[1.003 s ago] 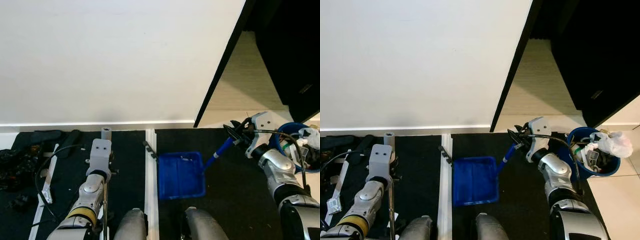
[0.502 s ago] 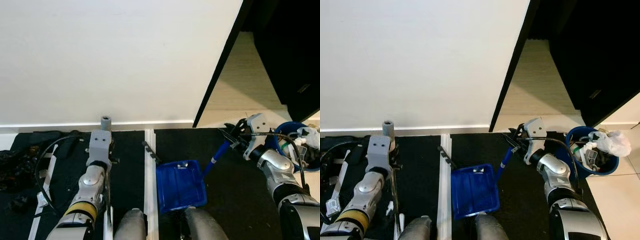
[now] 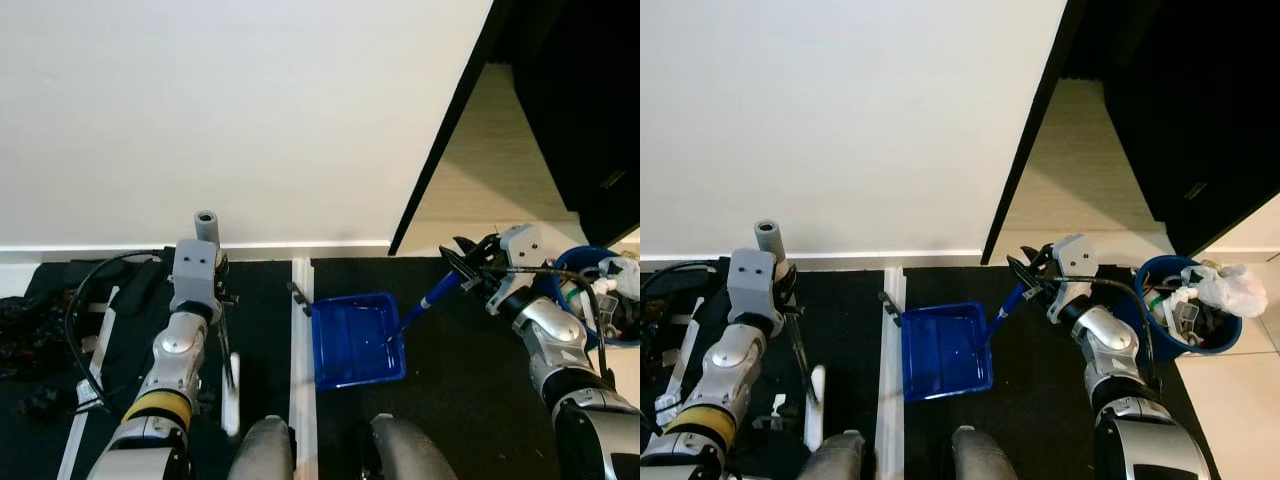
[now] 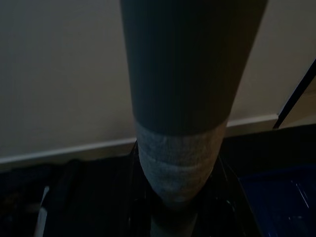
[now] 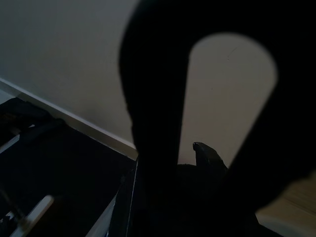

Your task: Sweep floor

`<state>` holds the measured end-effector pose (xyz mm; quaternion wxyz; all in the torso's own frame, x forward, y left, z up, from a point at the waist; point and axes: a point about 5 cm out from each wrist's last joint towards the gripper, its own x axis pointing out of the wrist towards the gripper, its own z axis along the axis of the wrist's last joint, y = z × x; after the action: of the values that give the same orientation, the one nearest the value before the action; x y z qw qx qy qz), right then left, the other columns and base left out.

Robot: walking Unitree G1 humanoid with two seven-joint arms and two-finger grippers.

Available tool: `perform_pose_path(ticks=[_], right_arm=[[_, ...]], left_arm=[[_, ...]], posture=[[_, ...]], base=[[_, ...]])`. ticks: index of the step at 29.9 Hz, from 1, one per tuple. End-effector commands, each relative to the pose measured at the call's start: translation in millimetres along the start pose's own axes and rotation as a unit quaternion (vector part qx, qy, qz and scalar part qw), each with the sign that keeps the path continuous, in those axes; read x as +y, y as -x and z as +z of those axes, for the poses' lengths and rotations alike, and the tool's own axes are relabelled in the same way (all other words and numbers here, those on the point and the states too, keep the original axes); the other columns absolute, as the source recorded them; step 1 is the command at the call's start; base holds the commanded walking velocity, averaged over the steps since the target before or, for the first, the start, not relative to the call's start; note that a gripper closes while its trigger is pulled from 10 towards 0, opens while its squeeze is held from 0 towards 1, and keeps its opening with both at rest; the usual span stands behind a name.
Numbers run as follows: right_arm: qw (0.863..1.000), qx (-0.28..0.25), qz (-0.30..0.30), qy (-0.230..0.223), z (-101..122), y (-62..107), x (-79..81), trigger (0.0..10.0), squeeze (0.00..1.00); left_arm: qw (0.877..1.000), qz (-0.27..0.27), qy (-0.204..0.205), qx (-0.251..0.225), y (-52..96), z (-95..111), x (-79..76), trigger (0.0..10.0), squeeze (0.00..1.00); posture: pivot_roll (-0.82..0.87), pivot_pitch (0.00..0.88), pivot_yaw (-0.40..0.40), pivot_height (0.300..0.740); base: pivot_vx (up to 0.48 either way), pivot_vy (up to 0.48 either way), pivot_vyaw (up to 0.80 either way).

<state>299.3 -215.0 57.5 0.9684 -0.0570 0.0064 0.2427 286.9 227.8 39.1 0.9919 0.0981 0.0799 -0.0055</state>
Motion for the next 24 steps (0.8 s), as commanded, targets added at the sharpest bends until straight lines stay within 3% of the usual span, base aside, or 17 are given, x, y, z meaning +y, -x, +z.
perform_pose_path(ticks=[1, 6, 19, 24], right_arm=[[1.0, -0.012, -0.017, 0.01, 2, 5.1, -5.5, 10.0, 0.0], [0.998, -0.018, -0.063, 0.004, 0, 12.4, -12.4, 10.0, 0.0], [0.996, -0.013, -0.084, 0.015, -2, 25.0, -21.1, 10.0, 0.0], [0.996, -0.012, -0.087, 0.02, -1, 24.1, -22.0, 10.0, 0.0]], left_arm=[[0.999, -0.007, -0.016, -0.032, -5.1, 16, 7.2, 10.0, 0.0], [0.999, -0.021, -0.019, -0.041, -6.7, 23, 4.6, 10.0, 0.0], [0.999, -0.008, -0.004, -0.046, -12.4, 29, 3.8, 10.0, 0.0], [0.999, -0.004, -0.006, -0.049, -13.9, 32, 4.4, 10.0, 0.0]], posture=[[0.13, 0.08, -0.051, 0.74], [0.13, 0.072, -0.047, 0.74], [0.11, 0.059, -0.039, 0.74], [0.11, 0.052, -0.04, 0.74]], base=[[0.0, 0.0, 0.0], [0.0, 0.0, 0.0], [0.0, 0.0, 0.0], [0.349, 0.0, 0.0]])
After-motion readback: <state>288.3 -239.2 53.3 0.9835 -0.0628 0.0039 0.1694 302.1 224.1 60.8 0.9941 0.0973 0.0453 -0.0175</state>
